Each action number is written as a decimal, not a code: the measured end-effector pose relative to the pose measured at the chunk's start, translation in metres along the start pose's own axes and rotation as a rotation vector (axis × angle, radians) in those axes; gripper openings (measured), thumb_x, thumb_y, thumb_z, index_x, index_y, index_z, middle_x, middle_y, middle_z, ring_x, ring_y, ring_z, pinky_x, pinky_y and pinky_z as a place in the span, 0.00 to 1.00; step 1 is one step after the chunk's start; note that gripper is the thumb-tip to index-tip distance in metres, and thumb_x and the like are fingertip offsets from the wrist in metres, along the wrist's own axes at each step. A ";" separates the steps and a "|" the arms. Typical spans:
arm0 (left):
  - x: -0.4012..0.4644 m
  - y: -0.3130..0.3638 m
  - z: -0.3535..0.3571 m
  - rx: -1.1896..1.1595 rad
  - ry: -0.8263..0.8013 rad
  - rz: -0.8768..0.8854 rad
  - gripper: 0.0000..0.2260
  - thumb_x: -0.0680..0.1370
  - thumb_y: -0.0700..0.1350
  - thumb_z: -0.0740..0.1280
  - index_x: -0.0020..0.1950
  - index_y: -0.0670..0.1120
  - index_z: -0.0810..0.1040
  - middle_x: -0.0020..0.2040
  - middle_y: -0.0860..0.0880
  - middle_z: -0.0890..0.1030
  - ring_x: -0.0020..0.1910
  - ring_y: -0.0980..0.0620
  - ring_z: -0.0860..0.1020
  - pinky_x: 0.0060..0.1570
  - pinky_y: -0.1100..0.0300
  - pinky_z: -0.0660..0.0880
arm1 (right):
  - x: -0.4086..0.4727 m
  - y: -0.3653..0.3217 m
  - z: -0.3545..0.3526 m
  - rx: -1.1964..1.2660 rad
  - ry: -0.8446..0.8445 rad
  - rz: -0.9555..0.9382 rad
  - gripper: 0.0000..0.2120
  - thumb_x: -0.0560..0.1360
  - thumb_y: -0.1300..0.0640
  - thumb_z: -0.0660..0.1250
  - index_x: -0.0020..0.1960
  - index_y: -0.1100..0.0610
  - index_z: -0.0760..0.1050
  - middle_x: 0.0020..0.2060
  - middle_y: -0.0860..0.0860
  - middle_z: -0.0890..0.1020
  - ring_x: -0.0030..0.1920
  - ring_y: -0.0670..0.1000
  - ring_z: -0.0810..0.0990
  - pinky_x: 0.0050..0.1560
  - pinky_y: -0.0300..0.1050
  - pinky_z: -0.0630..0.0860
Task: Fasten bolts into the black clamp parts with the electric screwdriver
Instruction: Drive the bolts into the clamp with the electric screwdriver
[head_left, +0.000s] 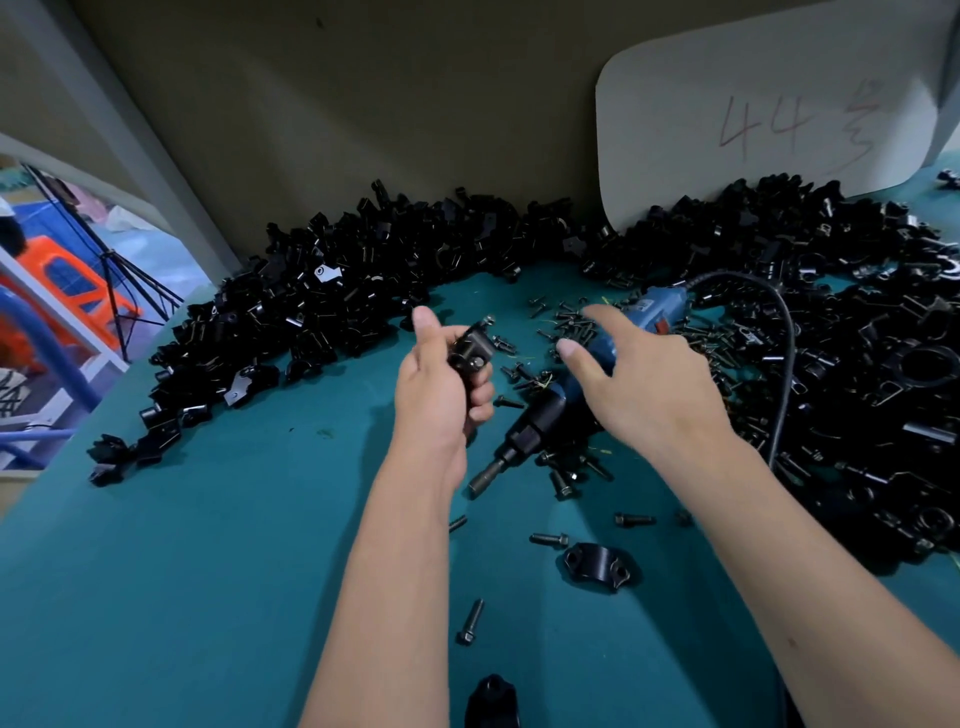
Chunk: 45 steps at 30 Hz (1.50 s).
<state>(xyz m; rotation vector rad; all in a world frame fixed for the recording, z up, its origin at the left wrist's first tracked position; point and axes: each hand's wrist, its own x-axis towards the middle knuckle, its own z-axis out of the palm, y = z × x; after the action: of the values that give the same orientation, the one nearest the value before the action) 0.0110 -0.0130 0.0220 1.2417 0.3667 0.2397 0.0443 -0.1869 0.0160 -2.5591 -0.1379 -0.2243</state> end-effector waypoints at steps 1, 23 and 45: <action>0.000 0.003 -0.004 -0.120 -0.073 -0.078 0.26 0.83 0.67 0.53 0.56 0.44 0.73 0.31 0.50 0.71 0.28 0.53 0.64 0.23 0.63 0.62 | 0.001 0.001 0.001 0.019 -0.016 -0.005 0.24 0.80 0.30 0.56 0.70 0.41 0.70 0.40 0.49 0.78 0.39 0.55 0.80 0.37 0.47 0.76; 0.000 0.008 -0.024 -0.215 -0.172 -0.324 0.19 0.68 0.46 0.78 0.52 0.36 0.81 0.37 0.40 0.81 0.29 0.52 0.76 0.29 0.64 0.79 | 0.014 -0.001 -0.030 1.427 0.351 0.214 0.22 0.75 0.58 0.76 0.58 0.49 0.64 0.44 0.43 0.82 0.40 0.39 0.81 0.40 0.35 0.77; -0.014 0.012 -0.012 -0.134 -0.768 -0.532 0.14 0.73 0.51 0.54 0.44 0.41 0.72 0.33 0.47 0.69 0.27 0.55 0.58 0.17 0.67 0.57 | 0.008 -0.004 -0.080 1.912 0.406 0.169 0.17 0.79 0.47 0.72 0.56 0.55 0.67 0.33 0.48 0.73 0.29 0.45 0.72 0.30 0.40 0.72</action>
<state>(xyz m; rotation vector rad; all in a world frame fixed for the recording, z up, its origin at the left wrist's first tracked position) -0.0058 -0.0039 0.0322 0.9756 -0.0002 -0.6486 0.0407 -0.2268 0.0855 -0.5973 0.0411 -0.3037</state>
